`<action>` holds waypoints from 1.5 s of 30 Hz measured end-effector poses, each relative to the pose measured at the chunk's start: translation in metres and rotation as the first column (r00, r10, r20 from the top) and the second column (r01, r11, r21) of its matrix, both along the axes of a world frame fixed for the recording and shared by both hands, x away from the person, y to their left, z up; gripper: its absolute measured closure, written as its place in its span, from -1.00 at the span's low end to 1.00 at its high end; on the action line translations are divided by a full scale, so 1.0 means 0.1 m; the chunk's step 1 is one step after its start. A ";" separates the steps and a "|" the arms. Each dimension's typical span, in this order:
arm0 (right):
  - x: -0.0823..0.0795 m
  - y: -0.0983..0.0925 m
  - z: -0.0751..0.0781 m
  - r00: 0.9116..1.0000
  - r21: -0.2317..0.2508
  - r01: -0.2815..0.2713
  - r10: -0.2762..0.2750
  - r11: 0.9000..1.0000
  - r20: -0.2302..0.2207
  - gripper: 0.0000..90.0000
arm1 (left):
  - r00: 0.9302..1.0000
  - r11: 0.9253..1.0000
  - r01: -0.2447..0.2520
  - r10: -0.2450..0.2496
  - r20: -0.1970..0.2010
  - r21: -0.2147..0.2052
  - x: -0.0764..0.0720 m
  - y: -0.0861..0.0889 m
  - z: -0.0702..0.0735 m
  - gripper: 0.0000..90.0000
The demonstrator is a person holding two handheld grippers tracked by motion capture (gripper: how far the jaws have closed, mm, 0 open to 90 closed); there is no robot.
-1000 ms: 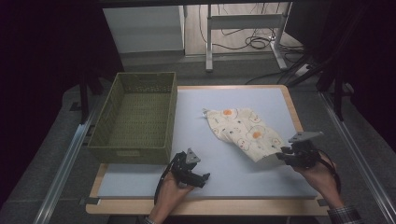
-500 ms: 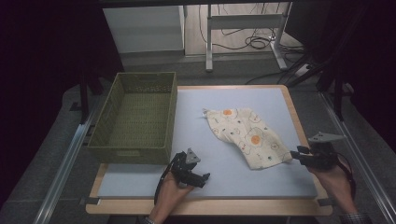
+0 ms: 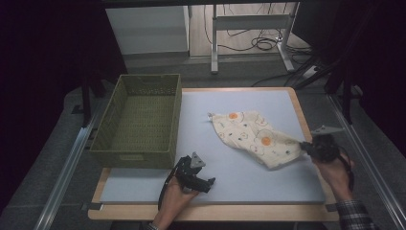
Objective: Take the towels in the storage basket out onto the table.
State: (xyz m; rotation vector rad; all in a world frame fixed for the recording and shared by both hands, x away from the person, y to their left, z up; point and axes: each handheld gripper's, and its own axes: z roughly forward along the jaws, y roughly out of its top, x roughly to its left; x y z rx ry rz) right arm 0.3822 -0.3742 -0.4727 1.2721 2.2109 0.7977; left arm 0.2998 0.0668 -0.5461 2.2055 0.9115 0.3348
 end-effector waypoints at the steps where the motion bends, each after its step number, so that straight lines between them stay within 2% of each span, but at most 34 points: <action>1: 0.05 -0.05 0.02 1.000 -0.005 0.022 -0.022 1.000 0.001 0.88 | 1.000 1.000 0.000 0.000 0.000 0.000 0.00 0.00 0.00 -0.88; 4: 0.19 -0.16 -0.05 0.997 -0.005 0.071 -0.071 0.997 -0.025 0.59 | 1.000 1.000 0.000 0.000 0.001 -0.001 0.00 0.00 0.00 -0.88; 6: 0.19 -0.15 -0.08 0.997 0.006 0.075 -0.075 0.997 -0.028 0.53 | 1.000 1.000 0.000 0.000 0.001 -0.001 0.00 0.00 0.00 -0.87; 8: 0.13 -0.09 -0.05 0.999 0.053 0.045 -0.044 0.998 -0.024 0.52 | 1.000 1.000 0.000 0.000 0.000 -0.001 0.00 0.00 0.00 -0.88; 9: 0.08 -0.04 -0.02 1.000 0.063 0.019 -0.018 0.998 -0.019 0.52 | 1.000 1.000 0.000 0.000 0.001 0.000 0.00 0.00 0.00 -0.88; 10: -0.02 0.10 0.04 0.999 0.064 -0.036 0.036 0.997 -0.011 0.52 | 1.000 1.000 0.000 0.000 0.001 -0.001 0.00 0.00 0.00 -0.88; 11: -0.06 0.15 0.06 0.998 0.069 -0.056 0.057 0.996 -0.010 0.52 | 1.000 1.000 0.000 0.000 0.001 0.000 0.00 0.00 0.00 -0.87; 12: -0.12 0.24 0.09 0.995 0.083 -0.096 0.097 0.992 -0.012 0.53 | 1.000 1.000 0.000 0.000 0.001 0.000 0.00 0.00 0.00 -0.87; 13: -0.12 0.24 0.09 0.995 0.083 -0.096 0.097 0.992 -0.012 0.53 | 1.000 1.000 0.000 0.000 0.001 0.000 0.00 0.00 0.00 -0.87; 15: -0.21 0.38 0.11 0.988 0.102 -0.150 0.153 0.983 -0.021 0.53 | 1.000 1.000 0.000 0.000 0.001 0.000 0.00 0.00 0.00 -0.88; 18: -0.33 0.59 0.10 0.972 0.129 -0.226 0.232 0.966 -0.039 0.53 | 1.000 1.000 0.000 0.000 0.001 0.001 0.00 0.00 0.00 -0.87; 22: -0.43 0.87 0.01 0.940 0.161 -0.322 0.336 0.933 -0.065 0.55 | 1.000 1.000 0.000 0.000 0.002 0.000 0.00 0.00 0.00 -0.87; 23: -0.43 0.93 -0.03 0.932 0.162 -0.342 0.356 0.926 -0.070 0.55 | 1.000 1.000 0.000 0.000 0.001 0.000 0.00 0.00 0.00 -0.88; 24: -0.43 0.97 -0.06 0.928 0.162 -0.350 0.365 0.923 -0.078 0.55 | 1.000 1.000 0.000 0.000 0.002 0.000 0.00 0.00 0.00 -0.87; 25: -0.43 1.02 -0.12 0.924 0.156 -0.356 0.372 0.921 -0.090 0.54 | 1.000 1.000 -0.002 0.002 0.002 -0.004 0.00 0.00 0.00 -0.87; 27: -0.40 1.07 -0.21 0.923 0.137 -0.356 0.371 0.924 -0.099 0.54 | 1.000 1.000 -0.001 0.001 0.002 -0.003 0.00 0.00 0.00 -0.87; 28: -0.37 1.09 -0.26 0.927 0.122 -0.347 0.360 0.930 -0.107 0.54 | 1.000 1.000 -0.001 0.001 0.002 -0.003 0.00 0.00 0.00 -0.87; 31: -0.32 1.09 -0.36 0.932 0.089 -0.337 0.345 0.937 -0.111 0.55 | 1.000 1.000 -0.001 0.001 0.001 -0.003 0.00 0.00 0.00 -0.87; 33: -0.33 1.10 -0.41 0.939 0.047 -0.332 0.335 0.942 -0.084 0.79 | 1.000 1.000 -0.001 0.001 0.001 -0.003 0.00 0.00 0.00 -0.88; 35: -0.33 1.09 -0.41 0.941 0.049 -0.326 0.329 0.944 -0.080 0.92 | 1.000 1.000 -0.001 0.001 0.001 -0.003 0.00 0.00 0.00 -0.87; 37: -0.34 1.09 -0.41 0.933 0.100 -0.334 0.344 0.937 -0.104 0.94 | 1.000 1.000 -0.002 0.002 0.000 -0.004 0.00 0.00 0.00 -0.87; 41: -0.43 1.28 -0.40 0.903 0.143 -0.393 0.411 0.908 -0.129 0.94 | 1.000 1.000 -0.001 0.001 0.000 -0.003 0.00 0.00 0.00 -0.87; 45: -0.51 1.55 -0.40 0.867 0.175 -0.454 0.478 0.874 -0.139 0.94 | 1.000 1.000 0.003 -0.003 0.005 -0.004 -0.01 0.00 0.01 -0.85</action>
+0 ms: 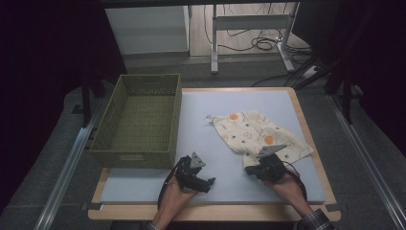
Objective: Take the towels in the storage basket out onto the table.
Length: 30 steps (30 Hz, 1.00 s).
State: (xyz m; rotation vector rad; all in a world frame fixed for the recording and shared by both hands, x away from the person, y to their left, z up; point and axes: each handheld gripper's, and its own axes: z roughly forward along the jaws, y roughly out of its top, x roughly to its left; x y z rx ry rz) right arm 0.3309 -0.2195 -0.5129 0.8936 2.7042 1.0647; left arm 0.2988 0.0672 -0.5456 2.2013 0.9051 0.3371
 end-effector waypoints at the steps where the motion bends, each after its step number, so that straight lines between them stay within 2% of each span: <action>1: -0.02 0.07 0.00 1.000 0.008 -0.015 0.015 1.000 -0.008 0.94 | 1.000 1.000 0.004 -0.004 -0.002 -0.002 -0.01 0.00 0.00 -0.84; 4: -0.08 0.38 -0.02 0.996 0.042 -0.083 0.085 0.996 -0.038 0.94 | 1.000 1.000 0.001 -0.001 -0.006 0.006 -0.05 0.03 0.01 -0.83; 5: -0.08 0.38 -0.02 0.996 0.042 -0.083 0.085 0.996 -0.038 0.94 | 1.000 1.000 -0.004 0.004 -0.010 0.011 -0.07 0.05 0.01 -0.83; 9: -0.15 0.67 -0.05 0.988 0.064 -0.144 0.147 0.987 -0.046 0.94 | 0.999 0.999 -0.034 0.034 -0.011 0.043 -0.13 0.13 0.04 -0.83; 11: -0.18 0.79 -0.07 0.983 0.058 -0.174 0.177 0.983 -0.045 0.93 | 0.999 0.999 -0.039 0.039 -0.015 0.037 -0.16 0.18 0.04 -0.83; 14: -0.18 0.80 -0.05 0.985 0.069 -0.167 0.169 0.984 -0.033 0.81 | 0.999 0.999 -0.040 0.040 -0.027 0.024 -0.16 0.21 0.03 -0.83; 16: -0.15 0.70 0.02 0.989 0.099 -0.139 0.142 0.985 -0.028 0.67 | 0.999 0.999 -0.040 0.040 -0.033 0.012 -0.14 0.20 0.04 -0.82; 18: -0.12 0.56 0.12 0.994 0.110 -0.105 0.106 0.988 -0.003 0.60 | 0.999 1.000 -0.029 0.029 -0.029 -0.004 -0.12 0.19 0.07 -0.79; 20: -0.09 0.36 0.22 0.998 0.104 -0.063 0.060 0.993 0.028 0.56 | 0.999 0.999 -0.024 0.023 -0.025 -0.024 -0.10 0.16 0.11 -0.74; 23: -0.03 0.08 0.31 0.998 0.073 0.010 -0.015 0.997 0.069 0.53 | 1.000 0.998 0.009 -0.010 -0.019 -0.069 -0.04 0.09 0.18 -0.61; 26: 0.06 -0.28 0.34 0.989 0.053 0.113 -0.117 0.992 0.090 0.53 | 0.998 0.993 0.054 -0.057 -0.026 -0.108 0.02 0.00 0.21 -0.39; 28: 0.12 -0.53 0.33 0.978 0.034 0.182 -0.184 0.983 0.100 0.54 | 0.996 0.991 0.081 -0.084 -0.024 -0.103 0.06 -0.10 0.22 -0.27; 30: 0.15 -0.76 0.31 0.963 0.016 0.246 -0.246 0.969 0.105 0.54 | 0.994 0.991 0.100 -0.102 -0.026 -0.087 0.09 -0.18 0.21 -0.16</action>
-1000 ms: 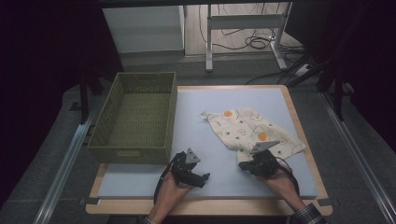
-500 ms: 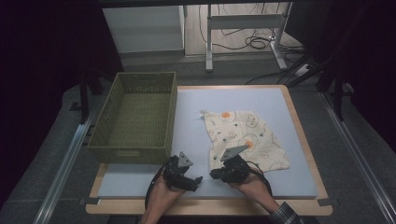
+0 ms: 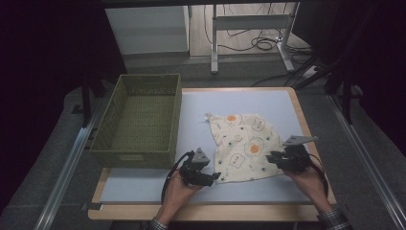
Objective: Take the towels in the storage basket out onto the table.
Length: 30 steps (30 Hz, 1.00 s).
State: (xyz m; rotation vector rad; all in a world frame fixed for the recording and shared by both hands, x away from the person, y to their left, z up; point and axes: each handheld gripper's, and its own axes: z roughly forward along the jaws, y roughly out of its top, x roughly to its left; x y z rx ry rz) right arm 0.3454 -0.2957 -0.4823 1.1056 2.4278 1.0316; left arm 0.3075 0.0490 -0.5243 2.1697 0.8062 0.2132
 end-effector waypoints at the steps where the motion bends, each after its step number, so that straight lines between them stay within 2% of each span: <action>1: 0.01 -0.14 -0.02 0.999 -0.009 0.035 -0.035 0.999 0.001 0.55 | 1.000 1.000 0.004 -0.004 -0.004 -0.005 0.00 -0.03 0.00 -0.10; 4: -0.01 -0.42 -0.05 0.994 -0.029 0.108 -0.108 0.994 0.006 0.54 | 1.000 1.000 0.015 -0.015 -0.012 0.009 -0.01 -0.09 -0.02 -0.06; 6: -0.03 -0.59 -0.10 0.989 -0.029 0.147 -0.148 0.989 -0.011 0.50 | 1.000 1.000 0.019 -0.019 -0.013 0.021 -0.04 -0.13 -0.05 -0.04; 9: -0.08 -0.70 -0.22 0.986 -0.017 0.158 -0.159 0.987 -0.049 0.41 | 0.999 0.997 0.033 -0.032 -0.006 0.066 -0.08 -0.21 -0.09 0.06; 10: -0.11 -0.69 -0.26 0.987 -0.021 0.150 -0.151 0.988 -0.057 0.41 | 1.000 0.997 0.029 -0.030 0.007 0.078 -0.10 -0.23 -0.09 0.08; 12: -0.17 -0.65 -0.31 0.989 -0.022 0.147 -0.147 0.989 -0.025 0.47 | 1.000 0.997 0.014 -0.014 -0.001 0.074 -0.11 -0.24 -0.08 0.22; 13: -0.19 -0.63 -0.31 0.989 -0.025 0.143 -0.143 0.989 -0.020 0.69 | 1.000 0.997 0.001 -0.001 -0.002 0.078 -0.12 -0.24 -0.07 0.34; 14: -0.21 -0.60 -0.31 0.991 -0.016 0.129 -0.129 0.991 -0.026 0.85 | 1.000 0.996 -0.002 0.001 0.006 0.093 -0.12 -0.23 -0.07 0.62; 15: -0.23 -0.59 -0.32 0.992 -0.017 0.126 -0.126 0.992 -0.022 0.89 | 1.000 0.995 -0.001 0.000 0.010 0.098 -0.12 -0.22 -0.07 0.77; 16: -0.26 -0.54 -0.30 0.993 -0.042 0.120 -0.121 0.992 -0.012 0.91 | 1.000 0.996 0.006 -0.006 -0.005 0.092 -0.11 -0.19 -0.06 0.95; 18: -0.27 -0.53 -0.29 0.994 -0.045 0.106 -0.107 0.993 -0.020 0.91 | 1.000 0.997 0.010 -0.008 -0.028 0.081 -0.11 -0.13 -0.05 0.97; 19: -0.30 -0.51 -0.28 0.995 -0.035 0.097 -0.098 0.995 -0.025 0.91 | 1.000 0.996 0.005 -0.002 -0.028 0.092 -0.14 -0.07 -0.03 0.97; 25: -0.57 -0.40 -0.22 0.999 0.017 0.021 -0.020 1.000 -0.033 0.90 | 0.999 0.995 -0.017 0.021 -0.037 0.095 -0.33 0.20 0.03 0.95; 30: -0.72 -0.27 -0.28 0.997 0.006 -0.037 0.037 0.999 -0.063 0.81 | 0.998 0.995 -0.029 0.035 -0.054 0.099 -0.50 0.34 -0.02 0.91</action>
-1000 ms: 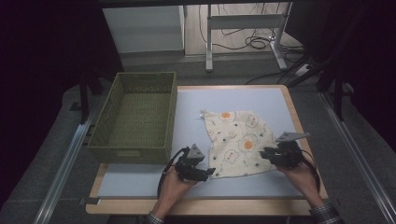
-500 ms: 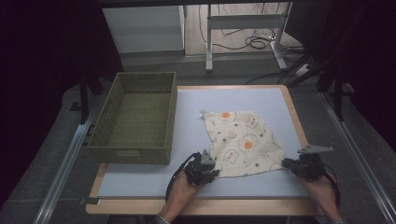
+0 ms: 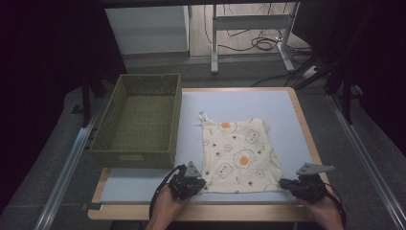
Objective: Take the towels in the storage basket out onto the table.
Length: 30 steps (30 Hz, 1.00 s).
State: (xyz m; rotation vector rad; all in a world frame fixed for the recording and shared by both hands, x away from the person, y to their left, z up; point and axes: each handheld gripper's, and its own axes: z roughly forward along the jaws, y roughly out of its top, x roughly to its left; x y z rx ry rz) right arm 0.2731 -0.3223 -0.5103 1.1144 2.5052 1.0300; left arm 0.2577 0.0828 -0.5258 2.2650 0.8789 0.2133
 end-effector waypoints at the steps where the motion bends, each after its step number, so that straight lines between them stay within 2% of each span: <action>1: -0.01 0.01 0.00 1.000 -0.001 -0.001 0.001 1.000 0.004 0.75 | 1.000 1.000 -0.011 0.011 0.006 -0.002 -0.01 0.02 0.01 0.88; 2: 0.00 0.00 0.03 1.000 0.009 0.003 -0.003 1.000 0.011 0.69 | 1.000 1.000 -0.022 0.022 0.022 -0.001 -0.01 0.04 0.03 0.75; 4: 0.05 -0.03 0.08 1.000 0.020 0.020 -0.020 1.000 0.024 0.60 | 0.997 0.999 -0.044 0.044 0.057 -0.004 0.01 0.04 0.08 0.32; 7: 0.19 -0.05 0.16 0.997 0.032 0.047 -0.048 0.998 0.054 0.56 | 0.994 0.998 -0.063 0.064 0.086 -0.012 0.11 -0.01 0.13 0.02; 10: 0.42 -0.03 0.19 0.994 0.032 0.078 -0.081 0.996 0.080 0.52 | 0.993 0.998 -0.068 0.069 0.098 -0.007 0.25 -0.11 0.12 -0.22; 14: 0.74 0.05 0.18 0.990 0.036 0.112 -0.115 0.993 0.086 0.50 | 0.989 0.996 -0.092 0.090 0.115 0.011 0.43 -0.22 0.02 -0.36; 19: 1.16 0.20 0.14 0.982 0.024 0.161 -0.163 0.987 0.100 0.44 | 0.990 0.995 -0.095 0.090 0.113 0.043 0.50 -0.25 -0.08 -0.39; 23: 1.41 0.36 0.05 0.982 -0.019 0.172 -0.170 0.985 0.083 0.36 | 0.991 0.995 -0.097 0.096 0.097 0.005 0.50 -0.21 -0.12 -0.40; 26: 1.49 0.48 -0.05 0.986 -0.051 0.153 -0.149 0.987 0.075 0.32 | 0.992 0.995 -0.097 0.098 0.084 -0.018 0.50 -0.18 -0.14 -0.41; 27: 1.49 0.52 -0.08 0.986 -0.064 0.149 -0.144 0.987 0.084 0.33 | 0.992 0.995 -0.095 0.097 0.085 -0.025 0.50 -0.17 -0.15 -0.41; 28: 1.49 0.54 -0.09 0.985 -0.058 0.154 -0.148 0.986 0.091 0.44 | 0.991 0.995 -0.094 0.097 0.087 -0.027 0.50 -0.17 -0.16 -0.42; 30: 1.48 0.54 -0.08 0.987 -0.037 0.150 -0.147 0.988 0.071 0.85 | 0.991 0.995 -0.095 0.097 0.091 -0.033 0.49 -0.17 -0.16 -0.42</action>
